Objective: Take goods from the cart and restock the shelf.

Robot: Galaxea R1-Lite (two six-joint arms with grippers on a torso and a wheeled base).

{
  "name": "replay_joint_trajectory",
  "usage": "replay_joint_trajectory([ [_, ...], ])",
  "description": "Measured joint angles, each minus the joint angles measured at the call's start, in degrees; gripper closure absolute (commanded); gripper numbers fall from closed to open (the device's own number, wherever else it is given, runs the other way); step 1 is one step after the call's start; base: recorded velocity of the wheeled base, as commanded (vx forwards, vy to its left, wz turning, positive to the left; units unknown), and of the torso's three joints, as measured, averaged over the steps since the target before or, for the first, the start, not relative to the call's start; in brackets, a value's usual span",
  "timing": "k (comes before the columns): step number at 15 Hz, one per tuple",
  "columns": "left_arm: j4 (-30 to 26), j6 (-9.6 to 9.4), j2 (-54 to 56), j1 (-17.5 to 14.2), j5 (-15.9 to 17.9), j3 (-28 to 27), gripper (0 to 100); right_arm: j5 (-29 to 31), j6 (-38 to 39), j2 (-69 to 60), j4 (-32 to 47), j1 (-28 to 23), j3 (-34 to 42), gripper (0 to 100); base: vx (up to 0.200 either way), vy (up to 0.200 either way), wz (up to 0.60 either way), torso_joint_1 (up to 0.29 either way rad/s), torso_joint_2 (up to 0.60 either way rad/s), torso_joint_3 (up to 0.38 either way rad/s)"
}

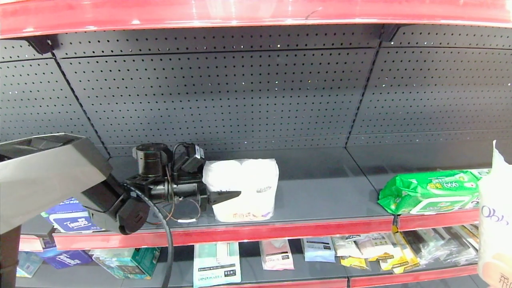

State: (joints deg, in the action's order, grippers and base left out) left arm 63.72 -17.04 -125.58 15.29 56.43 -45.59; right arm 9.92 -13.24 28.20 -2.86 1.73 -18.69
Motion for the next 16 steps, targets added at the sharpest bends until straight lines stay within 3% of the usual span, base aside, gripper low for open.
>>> replay_joint_trajectory([
  [5,2.05,-0.11,1.66,-0.07,1.01,3.97,100,0.06,0.0,-0.04,0.0,0.0,-0.05,100,0.0,0.0,0.0,0.0,0.0,0.0],
  [16,4.21,-0.46,1.43,-0.38,1.43,5.52,100,0.11,0.0,-0.09,-0.02,0.02,-0.49,100,0.0,0.0,0.0,0.0,0.0,0.0],
])
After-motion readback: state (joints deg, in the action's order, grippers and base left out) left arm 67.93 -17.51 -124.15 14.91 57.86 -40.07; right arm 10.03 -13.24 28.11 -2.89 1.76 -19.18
